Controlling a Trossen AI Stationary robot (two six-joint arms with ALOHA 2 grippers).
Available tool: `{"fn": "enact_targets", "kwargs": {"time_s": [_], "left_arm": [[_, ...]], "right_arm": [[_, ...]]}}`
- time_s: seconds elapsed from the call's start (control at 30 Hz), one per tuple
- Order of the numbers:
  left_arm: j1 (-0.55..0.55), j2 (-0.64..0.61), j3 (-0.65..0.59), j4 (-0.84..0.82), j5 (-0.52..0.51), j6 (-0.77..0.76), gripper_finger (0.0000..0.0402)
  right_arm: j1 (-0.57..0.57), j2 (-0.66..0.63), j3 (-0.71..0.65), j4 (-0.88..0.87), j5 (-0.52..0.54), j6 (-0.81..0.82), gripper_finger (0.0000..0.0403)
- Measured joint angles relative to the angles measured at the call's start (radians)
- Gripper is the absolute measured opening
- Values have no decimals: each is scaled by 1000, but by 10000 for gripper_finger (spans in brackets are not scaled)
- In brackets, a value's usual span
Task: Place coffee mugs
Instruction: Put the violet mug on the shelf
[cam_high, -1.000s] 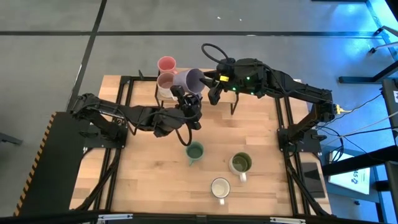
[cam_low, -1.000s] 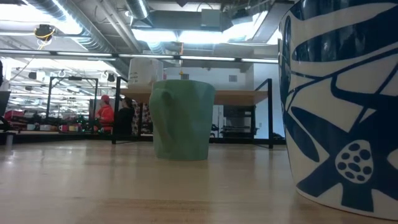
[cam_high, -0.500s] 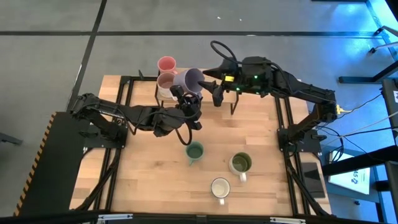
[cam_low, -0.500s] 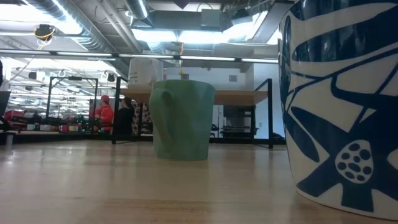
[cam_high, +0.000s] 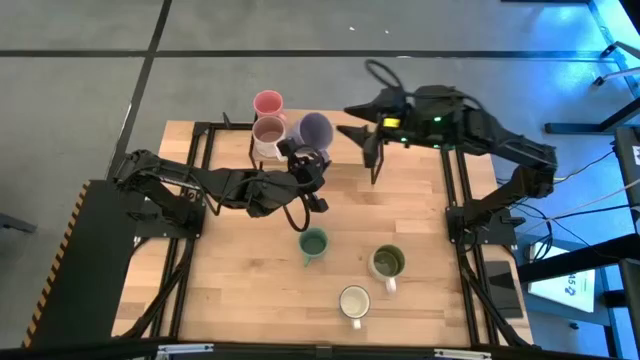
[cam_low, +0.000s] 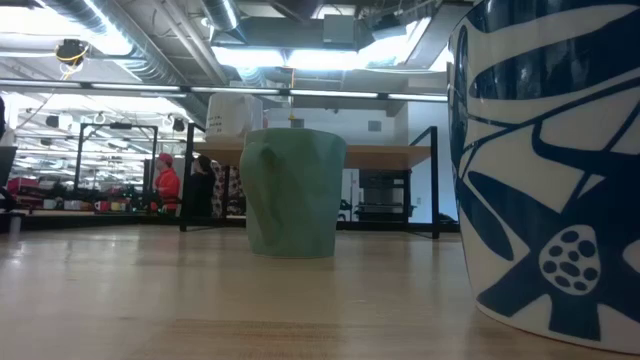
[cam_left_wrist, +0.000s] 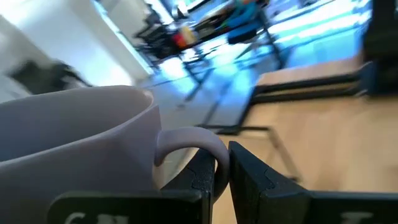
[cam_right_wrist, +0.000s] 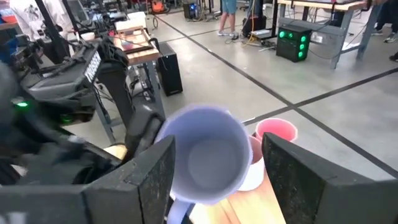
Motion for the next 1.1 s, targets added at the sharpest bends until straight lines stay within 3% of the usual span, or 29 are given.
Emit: {"fn": "enact_targets", "kwargs": {"time_s": [0.27,0.5,0.67,1.1], "left_arm": [[89,20,0,92,267,-187,22],[131,88,1,337,371,-186,22],[157,141,1,414,409,-203,22],[189,187,1,490,462,-281,22]], "right_arm": [[1,-101,0,-75,35,-31,227],[1,-136,0,-96,60,-58,227],[0,-136,0,-160,64,-103,227],[0,-149,0,-300,190,-231,227]]}}
